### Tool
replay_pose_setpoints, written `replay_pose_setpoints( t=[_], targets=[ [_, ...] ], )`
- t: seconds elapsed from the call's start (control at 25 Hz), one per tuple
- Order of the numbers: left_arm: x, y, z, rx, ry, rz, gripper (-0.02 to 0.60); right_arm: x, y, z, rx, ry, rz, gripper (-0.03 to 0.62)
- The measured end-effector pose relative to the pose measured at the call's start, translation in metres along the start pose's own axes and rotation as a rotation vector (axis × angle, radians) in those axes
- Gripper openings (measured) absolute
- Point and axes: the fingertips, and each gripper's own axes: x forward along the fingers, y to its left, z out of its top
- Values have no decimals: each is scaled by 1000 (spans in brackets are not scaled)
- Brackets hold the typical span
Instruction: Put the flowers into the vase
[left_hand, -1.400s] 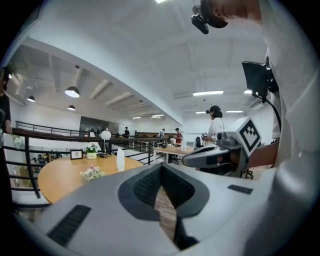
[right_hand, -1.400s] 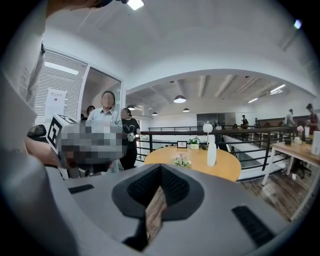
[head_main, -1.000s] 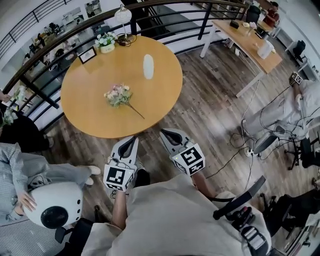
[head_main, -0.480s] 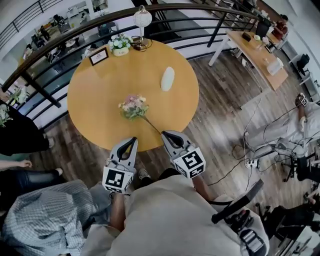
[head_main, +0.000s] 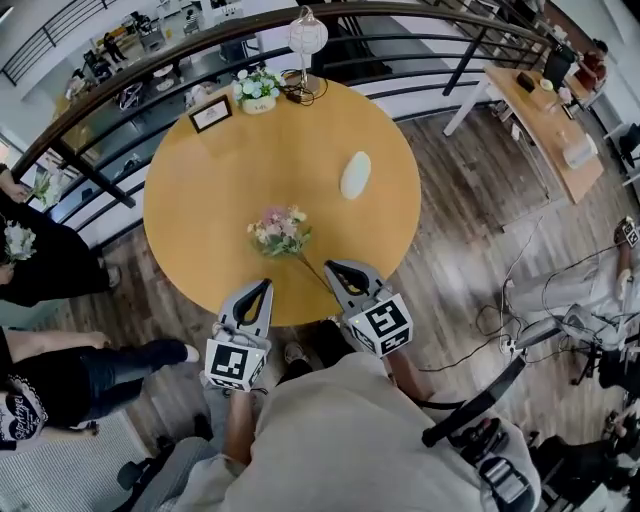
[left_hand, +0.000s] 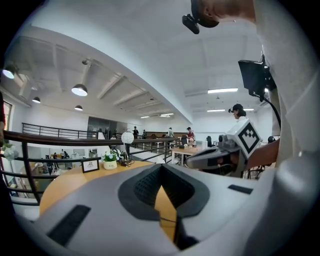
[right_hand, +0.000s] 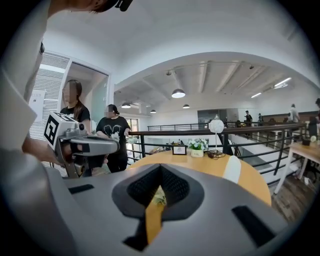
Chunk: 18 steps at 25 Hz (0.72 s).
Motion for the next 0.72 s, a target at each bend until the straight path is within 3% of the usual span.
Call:
replay_pose_setpoints(
  t=[0.28,0.52,0.6,0.72],
  targets=[
    [51,16,11,5,8,43,6,27,-47,11,1,-27,42,8],
    [63,28,9,6,27,99,6,49,-55,2,13,19,127,9],
    [63,30,7,-3,35,113,6,57,-49,-11,26,79,179,65],
    [58,37,2,-23,49,119,6,71,-30,-38,47,204,261,234]
  ],
)
